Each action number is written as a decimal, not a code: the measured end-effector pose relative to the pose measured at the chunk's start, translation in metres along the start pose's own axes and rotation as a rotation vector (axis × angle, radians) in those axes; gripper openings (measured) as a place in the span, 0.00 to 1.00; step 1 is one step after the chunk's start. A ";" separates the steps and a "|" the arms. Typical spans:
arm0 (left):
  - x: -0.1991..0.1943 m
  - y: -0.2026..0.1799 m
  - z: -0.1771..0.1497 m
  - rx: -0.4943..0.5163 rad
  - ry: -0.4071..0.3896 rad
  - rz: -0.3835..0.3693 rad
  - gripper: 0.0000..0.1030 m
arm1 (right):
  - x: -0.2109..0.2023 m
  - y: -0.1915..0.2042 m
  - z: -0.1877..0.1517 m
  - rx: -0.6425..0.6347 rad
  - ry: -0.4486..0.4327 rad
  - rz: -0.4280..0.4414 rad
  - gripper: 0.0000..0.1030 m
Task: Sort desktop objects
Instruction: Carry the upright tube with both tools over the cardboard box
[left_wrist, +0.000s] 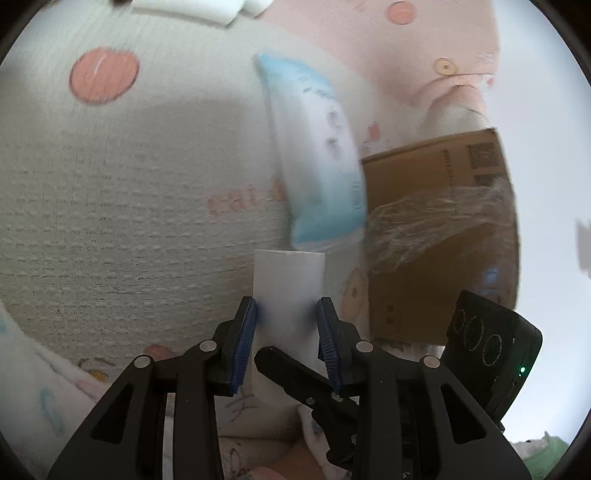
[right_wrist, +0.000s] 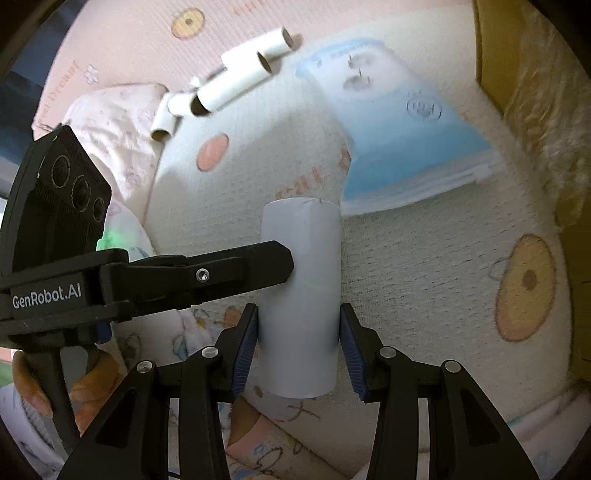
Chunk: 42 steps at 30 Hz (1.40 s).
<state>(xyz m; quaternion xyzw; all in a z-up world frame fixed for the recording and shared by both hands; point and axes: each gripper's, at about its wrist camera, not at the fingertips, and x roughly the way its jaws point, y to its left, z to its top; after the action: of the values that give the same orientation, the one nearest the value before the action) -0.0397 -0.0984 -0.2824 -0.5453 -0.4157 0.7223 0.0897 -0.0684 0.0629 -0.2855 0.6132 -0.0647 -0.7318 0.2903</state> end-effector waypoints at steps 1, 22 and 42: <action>-0.005 -0.006 -0.001 0.013 -0.011 -0.006 0.35 | -0.005 0.001 -0.001 -0.005 -0.018 0.003 0.40; -0.077 -0.160 -0.002 0.384 -0.255 0.003 0.35 | -0.144 0.036 0.023 -0.158 -0.422 -0.078 0.40; -0.042 -0.306 0.014 0.674 -0.286 -0.061 0.35 | -0.265 -0.020 0.059 -0.174 -0.655 -0.242 0.40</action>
<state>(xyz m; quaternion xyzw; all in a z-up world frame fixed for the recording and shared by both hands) -0.1344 0.0655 -0.0377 -0.3661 -0.1786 0.8847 0.2268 -0.1094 0.1978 -0.0523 0.3224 -0.0187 -0.9213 0.2167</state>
